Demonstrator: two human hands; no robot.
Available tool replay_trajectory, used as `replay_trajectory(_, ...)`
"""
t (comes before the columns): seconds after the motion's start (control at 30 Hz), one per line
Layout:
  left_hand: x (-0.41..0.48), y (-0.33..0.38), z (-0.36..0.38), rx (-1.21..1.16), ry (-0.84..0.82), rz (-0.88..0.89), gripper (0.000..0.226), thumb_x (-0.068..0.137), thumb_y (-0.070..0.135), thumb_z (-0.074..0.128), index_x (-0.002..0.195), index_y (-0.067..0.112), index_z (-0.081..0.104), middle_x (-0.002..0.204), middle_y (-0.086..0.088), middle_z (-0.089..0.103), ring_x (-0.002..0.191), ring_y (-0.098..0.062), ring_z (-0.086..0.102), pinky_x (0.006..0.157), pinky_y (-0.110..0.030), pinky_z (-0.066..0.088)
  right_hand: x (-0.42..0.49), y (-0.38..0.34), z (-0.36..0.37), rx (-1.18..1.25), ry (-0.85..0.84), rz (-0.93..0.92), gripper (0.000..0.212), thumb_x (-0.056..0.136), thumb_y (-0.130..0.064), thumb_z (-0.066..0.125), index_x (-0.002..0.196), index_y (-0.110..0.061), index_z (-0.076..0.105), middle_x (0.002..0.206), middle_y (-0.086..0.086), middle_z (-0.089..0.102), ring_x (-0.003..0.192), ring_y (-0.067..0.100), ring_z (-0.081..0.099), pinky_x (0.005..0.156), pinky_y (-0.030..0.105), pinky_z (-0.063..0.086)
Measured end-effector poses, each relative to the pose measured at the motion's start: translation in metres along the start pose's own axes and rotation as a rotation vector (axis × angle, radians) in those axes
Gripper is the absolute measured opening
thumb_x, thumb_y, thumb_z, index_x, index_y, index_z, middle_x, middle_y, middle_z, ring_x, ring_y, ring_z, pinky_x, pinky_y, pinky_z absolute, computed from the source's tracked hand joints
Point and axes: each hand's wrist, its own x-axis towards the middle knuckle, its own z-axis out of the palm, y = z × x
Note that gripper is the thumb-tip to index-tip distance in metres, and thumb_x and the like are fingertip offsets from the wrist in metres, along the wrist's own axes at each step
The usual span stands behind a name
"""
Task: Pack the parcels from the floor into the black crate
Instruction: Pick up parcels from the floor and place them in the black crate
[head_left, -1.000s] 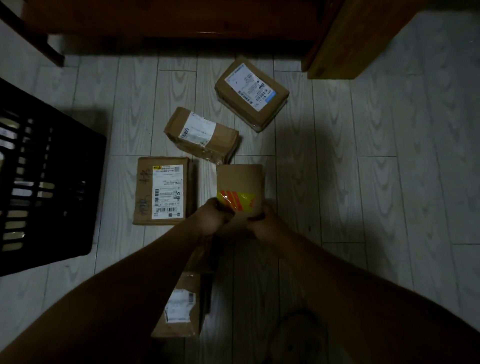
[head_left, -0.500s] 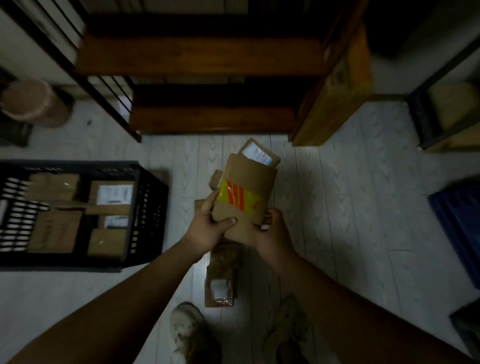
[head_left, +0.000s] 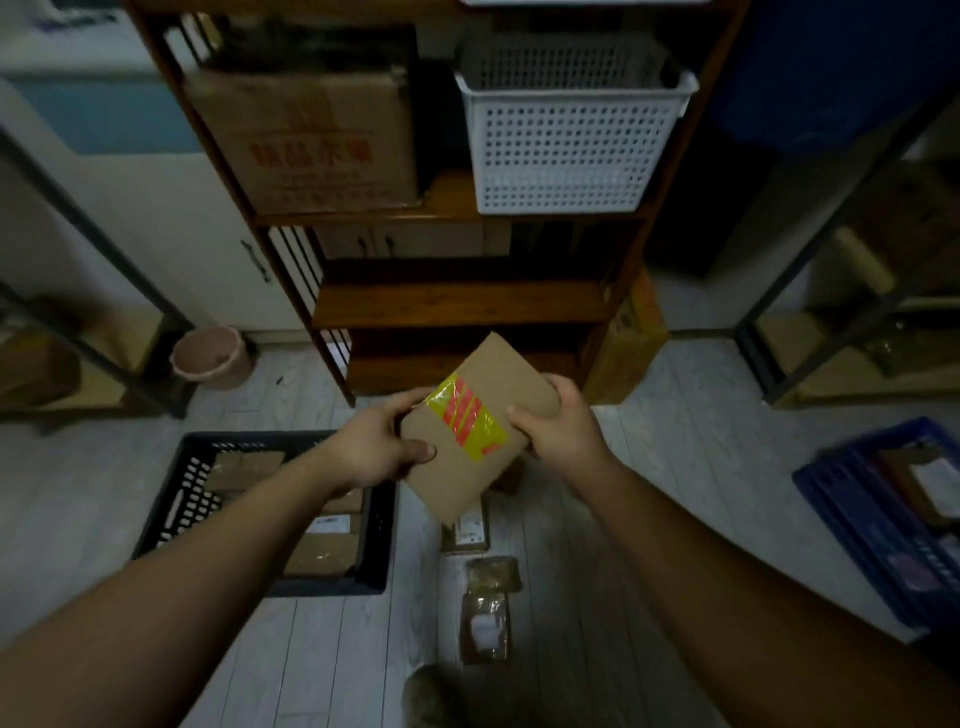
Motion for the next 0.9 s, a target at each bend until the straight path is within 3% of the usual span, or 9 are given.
replay_trajectory(0.1, -0.029, 0.017, -0.011, -0.037, 0.168, 0.044, 0.065, 0.077, 0.009, 0.07, 0.132, 0.033, 0.042, 0.113, 0.004, 0.054, 0.1, -0.019, 0.057, 0.076, -0.037, 0.057, -0.019, -0.024, -0.004, 0.07, -0.034, -0.014, 0.046, 0.082, -0.03, 0.069, 0.121, -0.032, 0.044, 0.108, -0.01, 0.056, 0.112, 0.023, 0.054, 0.096, 0.048, 0.047)
replay_trajectory(0.2, -0.057, 0.026, -0.011, -0.18, 0.535, 0.106, 0.068, 0.073, 0.013, 0.075, 0.126, 0.032, 0.036, 0.1, 0.017, 0.047, 0.085, -0.003, 0.052, 0.059, -0.019, 0.05, -0.038, -0.045, -0.004, 0.208, -0.002, -0.022, 0.039, 0.083, -0.029, 0.068, 0.112, -0.033, 0.043, 0.108, -0.007, 0.056, 0.106, 0.02, 0.057, 0.093, 0.047, 0.049)
replay_trajectory(0.27, -0.077, 0.028, -0.014, -0.297, 0.657, 0.085, 0.058, 0.072, 0.02, 0.077, 0.116, 0.024, 0.038, 0.103, 0.01, 0.052, 0.083, -0.004, 0.053, 0.058, -0.019, 0.045, -0.052, -0.059, -0.001, 0.268, 0.003, -0.029, 0.036, 0.084, -0.029, 0.067, 0.111, -0.031, 0.043, 0.106, -0.007, 0.056, 0.102, 0.018, 0.058, 0.091, 0.045, 0.052)
replay_trajectory(0.33, -0.096, 0.029, -0.023, -0.32, 0.649, 0.065, 0.054, 0.072, 0.024, 0.076, 0.115, 0.021, 0.043, 0.115, -0.001, 0.055, 0.092, -0.013, 0.058, 0.068, -0.028, 0.051, -0.065, -0.071, 0.005, 0.266, -0.009, -0.053, 0.033, 0.086, -0.03, 0.064, 0.11, -0.032, 0.043, 0.1, -0.011, 0.053, 0.099, 0.016, 0.058, 0.09, 0.044, 0.052)
replay_trajectory(0.4, -0.115, 0.031, -0.037, -0.316, 0.594, 0.073, 0.067, 0.073, 0.022, 0.074, 0.129, 0.029, 0.039, 0.122, 0.001, 0.05, 0.101, -0.02, 0.057, 0.08, -0.04, 0.054, -0.078, -0.084, 0.013, 0.246, -0.024, -0.08, 0.03, 0.088, -0.033, 0.061, 0.111, -0.032, 0.043, 0.095, -0.014, 0.05, 0.094, 0.012, 0.056, 0.09, 0.043, 0.053)
replay_trajectory(0.53, -0.15, 0.031, -0.076, -0.272, 0.525, 0.14, 0.079, 0.078, 0.017, 0.069, 0.141, 0.037, 0.026, 0.126, 0.007, 0.044, 0.097, -0.017, 0.058, 0.071, -0.034, 0.054, -0.099, -0.105, 0.048, 0.141, -0.055, -0.15, 0.041, 0.089, -0.038, 0.058, 0.127, -0.031, 0.041, 0.095, -0.017, 0.047, 0.088, 0.006, 0.051, 0.078, 0.034, 0.053)
replay_trajectory(0.6, -0.166, 0.022, -0.099, -0.247, 0.545, 0.157, 0.077, 0.08, 0.015, 0.067, 0.141, 0.036, 0.025, 0.133, 0.003, 0.043, 0.103, -0.021, 0.056, 0.076, -0.037, 0.055, -0.109, -0.113, 0.077, 0.096, -0.082, -0.175, 0.047, 0.089, -0.038, 0.059, 0.131, -0.03, 0.039, 0.103, -0.015, 0.048, 0.091, 0.007, 0.05, 0.07, 0.025, 0.045)
replay_trajectory(0.73, -0.198, -0.014, -0.154, -0.215, 0.63, 0.14, 0.079, 0.079, 0.013, 0.068, 0.141, 0.033, 0.022, 0.144, -0.003, 0.036, 0.121, -0.027, 0.046, 0.093, -0.051, 0.048, -0.13, -0.127, 0.151, 0.022, -0.115, -0.181, 0.051, 0.089, -0.035, 0.06, 0.134, -0.027, 0.037, 0.122, -0.006, 0.052, 0.098, 0.009, 0.047, 0.072, 0.024, 0.04)
replay_trajectory(0.9, -0.232, -0.066, -0.222, -0.145, 0.623, 0.109, 0.077, 0.077, 0.017, 0.071, 0.137, 0.035, 0.026, 0.139, -0.006, 0.039, 0.12, -0.027, 0.046, 0.091, -0.05, 0.051, -0.157, -0.138, 0.238, -0.018, -0.133, -0.242, 0.06, 0.089, -0.028, 0.061, 0.141, -0.027, 0.03, 0.133, -0.001, 0.05, 0.112, 0.014, 0.049, 0.085, 0.027, 0.043)
